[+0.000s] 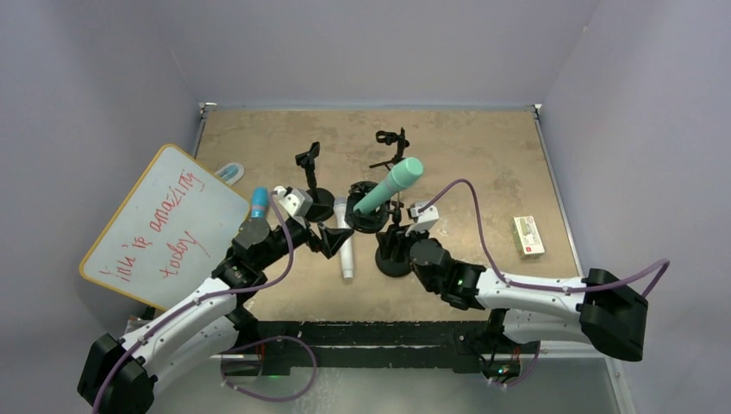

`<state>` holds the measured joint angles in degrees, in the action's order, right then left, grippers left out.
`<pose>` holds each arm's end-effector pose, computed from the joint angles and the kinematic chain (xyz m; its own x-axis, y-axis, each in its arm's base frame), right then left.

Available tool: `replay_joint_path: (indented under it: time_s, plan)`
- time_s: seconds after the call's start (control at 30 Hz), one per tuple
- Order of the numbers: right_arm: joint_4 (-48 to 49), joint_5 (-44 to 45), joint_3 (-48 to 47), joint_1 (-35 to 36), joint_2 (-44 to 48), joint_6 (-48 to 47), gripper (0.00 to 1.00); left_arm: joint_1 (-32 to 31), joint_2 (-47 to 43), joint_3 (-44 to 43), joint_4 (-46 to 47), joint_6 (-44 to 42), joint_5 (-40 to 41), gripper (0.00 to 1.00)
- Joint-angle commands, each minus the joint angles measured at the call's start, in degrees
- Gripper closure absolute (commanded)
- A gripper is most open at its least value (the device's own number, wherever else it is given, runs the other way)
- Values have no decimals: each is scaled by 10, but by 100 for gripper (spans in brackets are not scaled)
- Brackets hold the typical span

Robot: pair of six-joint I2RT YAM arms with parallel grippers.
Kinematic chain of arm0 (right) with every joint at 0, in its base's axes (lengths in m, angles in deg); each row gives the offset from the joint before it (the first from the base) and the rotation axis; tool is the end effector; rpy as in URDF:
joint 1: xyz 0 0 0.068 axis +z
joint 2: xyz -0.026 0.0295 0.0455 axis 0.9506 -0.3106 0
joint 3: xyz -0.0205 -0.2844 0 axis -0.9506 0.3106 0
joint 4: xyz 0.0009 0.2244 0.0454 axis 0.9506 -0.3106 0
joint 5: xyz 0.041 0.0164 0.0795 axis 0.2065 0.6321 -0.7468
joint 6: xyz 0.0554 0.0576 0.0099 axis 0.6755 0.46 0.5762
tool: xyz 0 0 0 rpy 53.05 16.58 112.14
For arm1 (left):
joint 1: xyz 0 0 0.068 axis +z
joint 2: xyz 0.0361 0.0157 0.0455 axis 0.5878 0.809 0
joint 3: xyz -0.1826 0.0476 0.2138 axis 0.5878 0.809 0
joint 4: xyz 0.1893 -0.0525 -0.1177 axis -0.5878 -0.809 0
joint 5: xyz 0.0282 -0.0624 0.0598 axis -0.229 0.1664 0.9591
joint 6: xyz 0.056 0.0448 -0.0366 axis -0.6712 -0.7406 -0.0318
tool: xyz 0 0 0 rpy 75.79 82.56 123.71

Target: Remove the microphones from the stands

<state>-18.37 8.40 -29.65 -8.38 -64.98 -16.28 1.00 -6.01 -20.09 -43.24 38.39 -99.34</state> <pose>0.1409 0.1859 0.2511 -0.2922 0.2747 -0.9161 -0.3306 0.8698 0.3663 0.1372 -0.1193 0.2813 -0.2079 -0.1551 -0.9658 0.7465 0.6128 -0.2591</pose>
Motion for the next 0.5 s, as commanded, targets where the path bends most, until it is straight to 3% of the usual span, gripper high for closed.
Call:
replay_joint_path:
  time_s: [0.0, 0.27, 0.47]
  plan:
    - [22, -39, 8, 1, 45, -5, 38, -4, -3, 19, 47, 4, 6, 5]
    - [-13, -92, 48, 1, 146, -10, 28, -4, 18, 43, 107, 26, -12, 4]
    - [-74, -81, 52, 0, 198, -11, 22, -16, 60, 50, 156, 28, -20, 4]
